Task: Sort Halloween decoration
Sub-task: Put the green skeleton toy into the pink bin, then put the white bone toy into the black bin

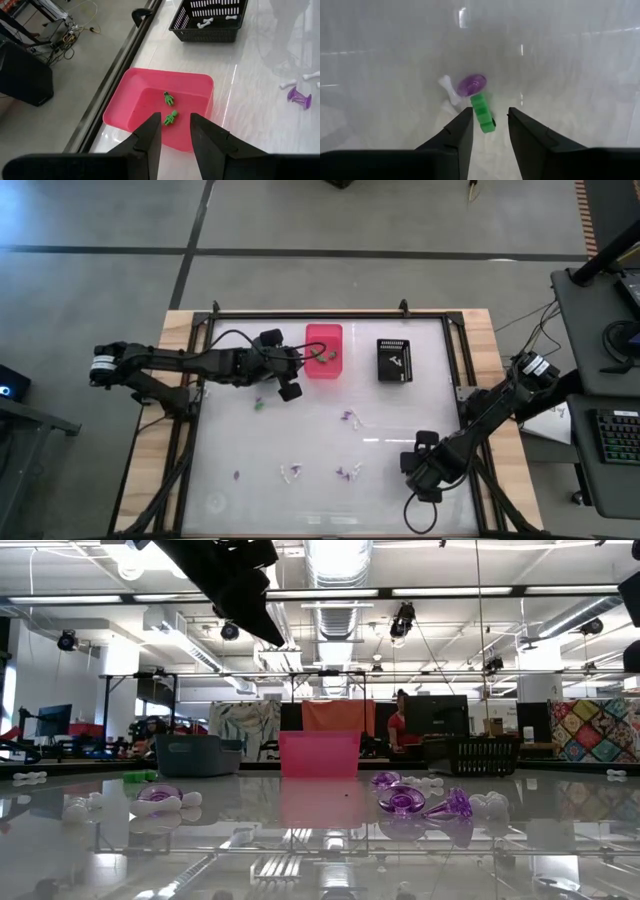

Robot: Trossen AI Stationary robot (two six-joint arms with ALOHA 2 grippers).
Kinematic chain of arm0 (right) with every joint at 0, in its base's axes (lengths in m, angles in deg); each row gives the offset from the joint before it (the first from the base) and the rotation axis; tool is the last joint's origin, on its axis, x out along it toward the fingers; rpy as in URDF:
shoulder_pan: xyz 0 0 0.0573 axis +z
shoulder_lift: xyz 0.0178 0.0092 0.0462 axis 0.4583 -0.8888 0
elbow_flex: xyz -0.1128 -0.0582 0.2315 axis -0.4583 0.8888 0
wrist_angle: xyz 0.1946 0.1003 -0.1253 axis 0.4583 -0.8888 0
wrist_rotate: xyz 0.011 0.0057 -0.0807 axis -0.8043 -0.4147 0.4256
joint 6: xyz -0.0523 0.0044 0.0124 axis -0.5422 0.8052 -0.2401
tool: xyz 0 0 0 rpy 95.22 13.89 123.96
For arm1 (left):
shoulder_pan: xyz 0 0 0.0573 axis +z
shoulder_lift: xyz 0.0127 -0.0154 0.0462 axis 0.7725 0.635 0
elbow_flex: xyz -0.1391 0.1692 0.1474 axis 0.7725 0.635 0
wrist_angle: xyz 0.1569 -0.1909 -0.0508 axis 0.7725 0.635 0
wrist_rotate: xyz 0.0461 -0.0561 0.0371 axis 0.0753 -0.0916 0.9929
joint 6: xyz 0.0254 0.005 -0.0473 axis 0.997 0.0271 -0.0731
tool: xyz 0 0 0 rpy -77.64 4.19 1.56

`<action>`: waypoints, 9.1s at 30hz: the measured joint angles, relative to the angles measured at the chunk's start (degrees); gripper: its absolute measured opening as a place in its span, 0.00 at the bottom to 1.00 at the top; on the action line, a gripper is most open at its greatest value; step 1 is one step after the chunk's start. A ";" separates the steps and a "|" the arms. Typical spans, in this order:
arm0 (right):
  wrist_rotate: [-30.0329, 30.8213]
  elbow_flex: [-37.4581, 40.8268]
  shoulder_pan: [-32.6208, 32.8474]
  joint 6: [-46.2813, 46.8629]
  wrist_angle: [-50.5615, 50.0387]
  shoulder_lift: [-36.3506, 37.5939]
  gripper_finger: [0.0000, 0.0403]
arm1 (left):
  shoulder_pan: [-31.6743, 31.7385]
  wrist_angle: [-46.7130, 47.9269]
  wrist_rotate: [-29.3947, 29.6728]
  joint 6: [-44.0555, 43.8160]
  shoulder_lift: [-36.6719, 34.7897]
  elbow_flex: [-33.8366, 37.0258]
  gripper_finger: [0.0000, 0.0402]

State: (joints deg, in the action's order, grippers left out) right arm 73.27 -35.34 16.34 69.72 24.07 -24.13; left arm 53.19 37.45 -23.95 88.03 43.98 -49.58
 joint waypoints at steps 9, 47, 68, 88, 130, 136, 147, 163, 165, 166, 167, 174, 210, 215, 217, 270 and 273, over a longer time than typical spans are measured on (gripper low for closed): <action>0.00 0.42 0.00 0.21 0.08 0.00 0.34 | 0.00 0.00 -0.02 0.00 0.00 0.02 0.21; -0.09 5.02 0.00 2.08 5.58 0.04 0.03 | 0.00 0.02 -0.04 -0.48 0.00 0.09 0.21; 15.17 -4.61 -4.06 11.93 -5.94 2.50 0.02 | -0.02 -0.05 -0.04 -0.66 0.00 0.09 0.21; 34.70 -6.23 -27.91 -32.97 28.66 7.46 0.02 | -0.83 -2.65 -5.05 3.00 -0.10 0.32 0.21; 13.35 -4.59 -62.14 -46.34 76.11 -11.24 0.03 | -1.05 -2.78 -9.60 -3.91 -19.97 13.84 0.21; 13.35 -4.60 -62.14 -45.89 75.75 -11.15 0.11 | -2.55 -2.35 -13.09 -7.69 -20.10 13.84 0.21; 13.06 -4.58 -61.72 -44.96 74.36 -10.02 0.29 | -6.34 -1.94 -15.94 -10.78 -20.13 13.84 0.21; 12.66 -4.58 -50.90 -42.48 47.72 5.84 0.29 | -9.65 0.69 -36.04 -14.59 -14.49 13.92 0.21; 12.67 -4.58 -49.01 -41.13 44.09 8.00 0.28 | -11.17 1.52 -36.51 -12.84 -12.78 13.92 0.21; 12.67 -4.58 -48.08 -40.53 42.75 8.93 0.27 | -12.19 2.39 -36.50 -11.44 -11.98 13.92 0.21; 12.68 -4.58 -47.16 -39.58 41.45 9.87 0.27 | -13.27 3.01 -36.50 -9.68 -11.06 13.92 0.21; 12.73 -4.58 -41.55 -36.98 37.13 13.19 0.23 | -20.00 3.61 -36.20 -5.38 -4.63 13.92 0.21; 12.90 -4.58 -38.73 -35.92 31.23 12.68 0.18 | -28.30 4.07 -31.84 6.54 22.97 4.13 0.30; 12.91 -4.58 -38.73 -35.88 31.22 12.68 0.18 | -28.33 4.17 -31.45 6.93 22.44 4.18 0.29; 12.91 -4.58 -38.73 -35.88 31.21 12.68 0.18 | -28.41 4.09 -31.24 6.94 22.30 4.23 0.29; 12.92 6.11 -37.86 -43.66 51.25 12.66 0.18 | -27.43 -5.13 -15.40 7.15 2.08 10.29 0.00; 12.93 9.56 -37.75 -46.31 59.33 12.66 0.18 | -25.88 -15.84 -14.41 8.84 -2.89 14.13 0.00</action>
State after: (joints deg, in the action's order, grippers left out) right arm 86.21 -25.79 -21.41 23.41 83.40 -11.48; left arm 27.31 21.61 -38.36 96.86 41.08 -35.45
